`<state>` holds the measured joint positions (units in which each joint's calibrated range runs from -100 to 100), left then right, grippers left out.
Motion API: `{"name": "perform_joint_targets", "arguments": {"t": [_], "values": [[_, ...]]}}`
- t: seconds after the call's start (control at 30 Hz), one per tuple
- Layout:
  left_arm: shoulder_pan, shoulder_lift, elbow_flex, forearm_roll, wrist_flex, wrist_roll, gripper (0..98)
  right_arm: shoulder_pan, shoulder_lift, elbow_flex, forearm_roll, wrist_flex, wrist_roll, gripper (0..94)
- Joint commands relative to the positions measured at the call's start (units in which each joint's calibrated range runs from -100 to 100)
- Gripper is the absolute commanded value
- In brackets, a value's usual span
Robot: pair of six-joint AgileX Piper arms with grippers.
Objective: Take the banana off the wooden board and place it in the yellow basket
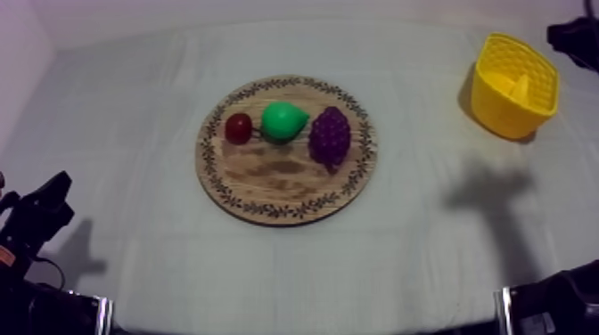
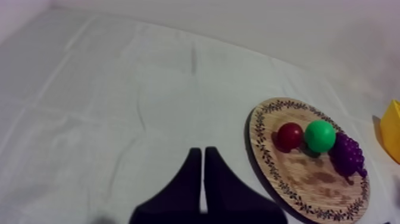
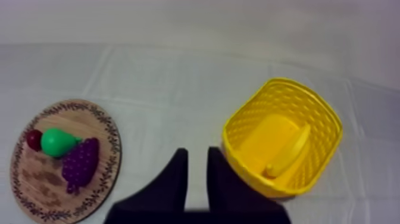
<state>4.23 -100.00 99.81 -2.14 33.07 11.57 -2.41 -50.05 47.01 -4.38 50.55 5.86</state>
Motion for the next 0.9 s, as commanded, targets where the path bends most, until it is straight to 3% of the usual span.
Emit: {"name": "perform_joint_targets", "arguments": {"t": [0.0,0.4,0.77,0.87], "values": [[0.0,0.0,0.0,-0.03,0.0,0.0,0.1,-0.4,-19.1,5.0,1.6,-1.0,-3.0,3.0],[0.0,0.0,0.0,-0.01,0.0,0.0,0.1,4.9,-43.1,22.7,-1.7,-7.2,1.8,0.4],[0.0,0.0,0.0,-0.03,0.0,0.0,0.1,8.1,-45.7,47.3,-5.8,-21.2,8.5,0.4],[0.0,0.0,0.0,-0.03,0.0,0.0,0.1,8.2,-45.7,50.9,-4.5,-22.9,6.9,0.4]]}}
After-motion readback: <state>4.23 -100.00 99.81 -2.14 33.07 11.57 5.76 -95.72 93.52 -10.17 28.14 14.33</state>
